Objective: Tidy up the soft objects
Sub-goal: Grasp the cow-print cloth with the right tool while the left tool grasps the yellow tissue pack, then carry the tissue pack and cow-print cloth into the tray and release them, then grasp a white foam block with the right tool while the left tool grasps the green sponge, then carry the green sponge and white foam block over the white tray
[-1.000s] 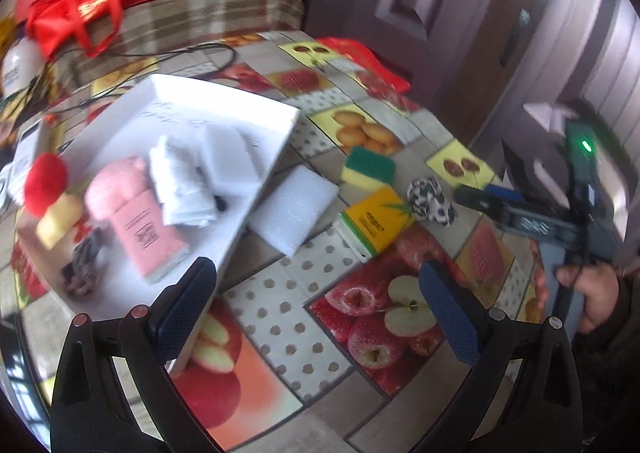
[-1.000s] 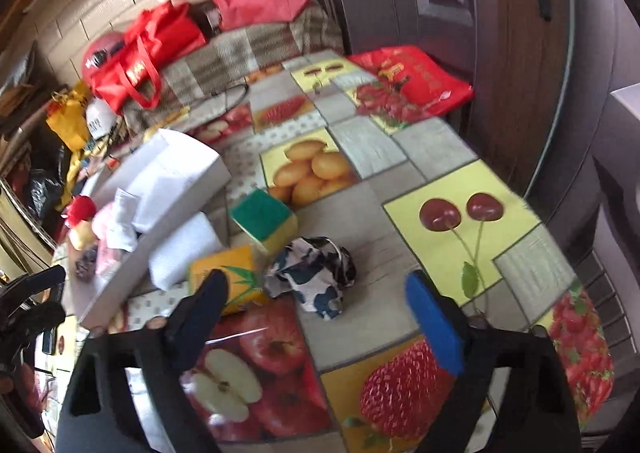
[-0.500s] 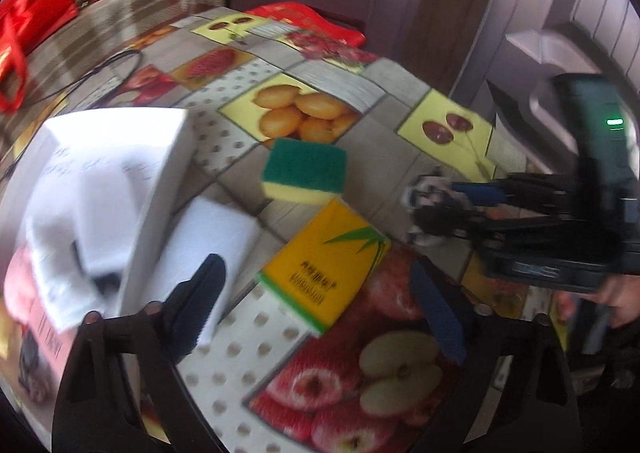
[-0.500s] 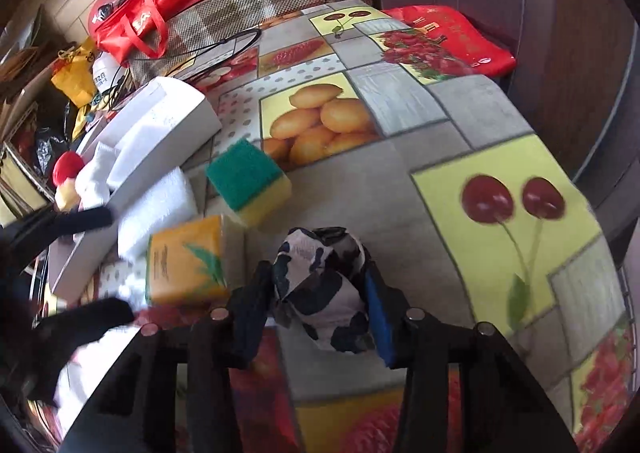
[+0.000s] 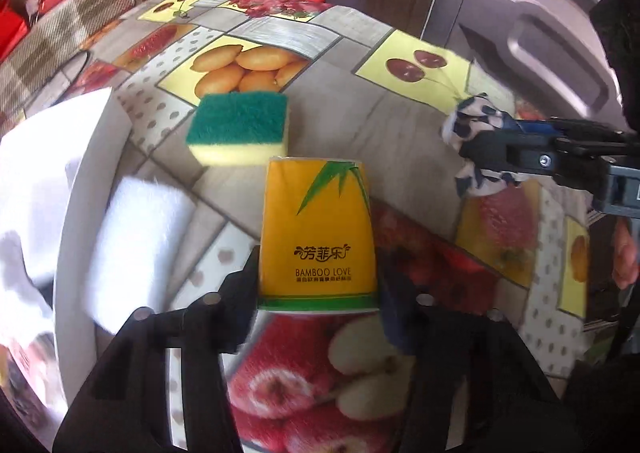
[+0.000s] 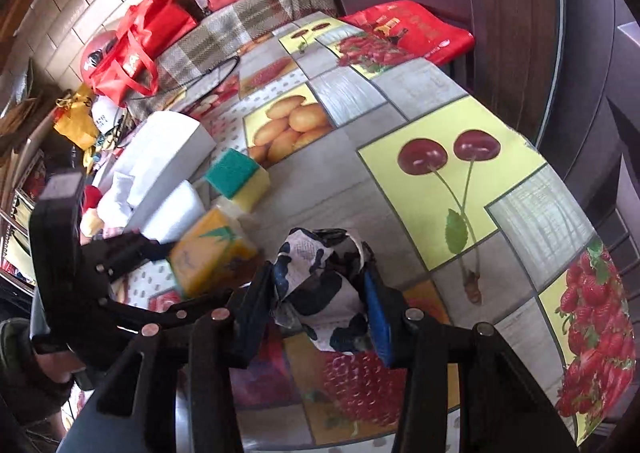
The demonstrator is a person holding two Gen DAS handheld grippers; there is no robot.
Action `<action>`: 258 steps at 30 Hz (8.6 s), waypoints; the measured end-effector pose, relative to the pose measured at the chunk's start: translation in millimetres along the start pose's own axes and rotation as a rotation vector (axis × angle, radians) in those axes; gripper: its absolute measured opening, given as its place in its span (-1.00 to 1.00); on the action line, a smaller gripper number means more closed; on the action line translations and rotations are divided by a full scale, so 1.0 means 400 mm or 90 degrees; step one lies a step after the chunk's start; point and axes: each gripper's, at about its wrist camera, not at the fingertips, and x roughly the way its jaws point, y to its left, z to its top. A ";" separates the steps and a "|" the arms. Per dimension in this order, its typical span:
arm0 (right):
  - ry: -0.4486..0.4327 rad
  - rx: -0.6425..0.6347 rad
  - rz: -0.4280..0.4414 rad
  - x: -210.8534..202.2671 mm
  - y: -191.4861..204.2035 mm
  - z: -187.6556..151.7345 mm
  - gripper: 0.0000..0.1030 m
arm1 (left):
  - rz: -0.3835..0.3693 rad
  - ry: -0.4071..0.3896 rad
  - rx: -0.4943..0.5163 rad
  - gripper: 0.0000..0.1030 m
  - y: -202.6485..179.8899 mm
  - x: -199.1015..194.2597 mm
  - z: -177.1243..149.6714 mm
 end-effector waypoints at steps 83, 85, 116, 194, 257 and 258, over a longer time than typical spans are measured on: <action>-0.122 -0.197 0.175 -0.041 0.475 0.242 -0.15 | 0.238 -0.288 -0.361 -0.02 0.445 -0.568 -0.231; -0.109 -0.206 0.176 -0.013 0.490 0.248 -0.15 | 0.233 -0.274 -0.366 -0.02 0.462 -0.544 -0.231; -0.013 -0.209 0.153 0.345 0.589 0.255 1.00 | 0.246 -0.222 -0.443 0.99 0.638 -0.345 -0.181; -0.102 -0.084 -0.004 -0.099 0.064 0.050 0.76 | 0.134 -0.170 -0.222 0.10 0.074 -0.291 0.005; -0.221 -0.173 0.061 -0.179 0.405 0.124 0.76 | 0.228 -0.302 -0.411 0.11 0.296 -0.641 -0.311; -0.218 -0.175 0.062 -0.171 0.409 0.126 0.76 | 0.227 -0.298 -0.414 0.11 0.303 -0.635 -0.311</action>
